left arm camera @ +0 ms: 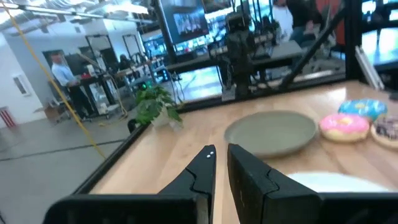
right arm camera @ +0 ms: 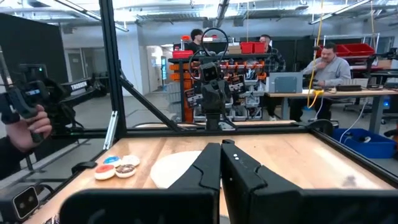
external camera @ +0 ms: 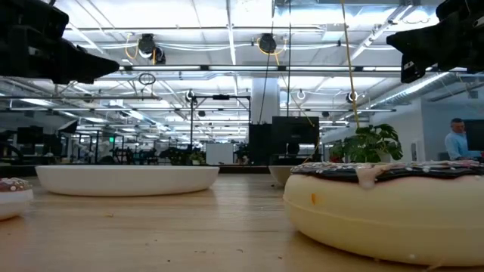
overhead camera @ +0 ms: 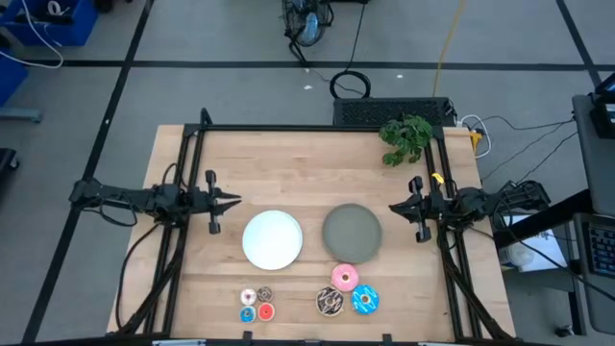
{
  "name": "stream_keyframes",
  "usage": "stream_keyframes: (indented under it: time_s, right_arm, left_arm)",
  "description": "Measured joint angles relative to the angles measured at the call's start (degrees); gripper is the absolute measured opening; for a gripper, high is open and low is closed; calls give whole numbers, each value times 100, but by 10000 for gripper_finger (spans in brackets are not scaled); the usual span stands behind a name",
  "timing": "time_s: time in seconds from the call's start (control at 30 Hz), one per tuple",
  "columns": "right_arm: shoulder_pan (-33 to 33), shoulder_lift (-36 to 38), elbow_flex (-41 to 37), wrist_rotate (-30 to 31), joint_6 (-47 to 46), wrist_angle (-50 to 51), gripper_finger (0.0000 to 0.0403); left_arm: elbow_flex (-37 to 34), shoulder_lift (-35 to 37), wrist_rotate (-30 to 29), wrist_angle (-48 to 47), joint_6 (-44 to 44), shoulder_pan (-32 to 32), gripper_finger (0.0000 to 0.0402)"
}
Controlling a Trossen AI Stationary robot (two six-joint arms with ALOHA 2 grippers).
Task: Pick & Place donuts
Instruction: Put the large blue donut on the gray plate
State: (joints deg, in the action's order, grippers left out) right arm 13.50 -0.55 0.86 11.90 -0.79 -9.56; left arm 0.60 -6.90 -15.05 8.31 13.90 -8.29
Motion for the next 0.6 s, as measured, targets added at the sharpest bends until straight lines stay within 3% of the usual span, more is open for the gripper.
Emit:
stream_keyframes:
  time_s: [0.6]
  right_arm:
    - [7,-1,0,0,-156,76,0]
  left_arm:
    - [0,0,-4,53,-712,0,49]
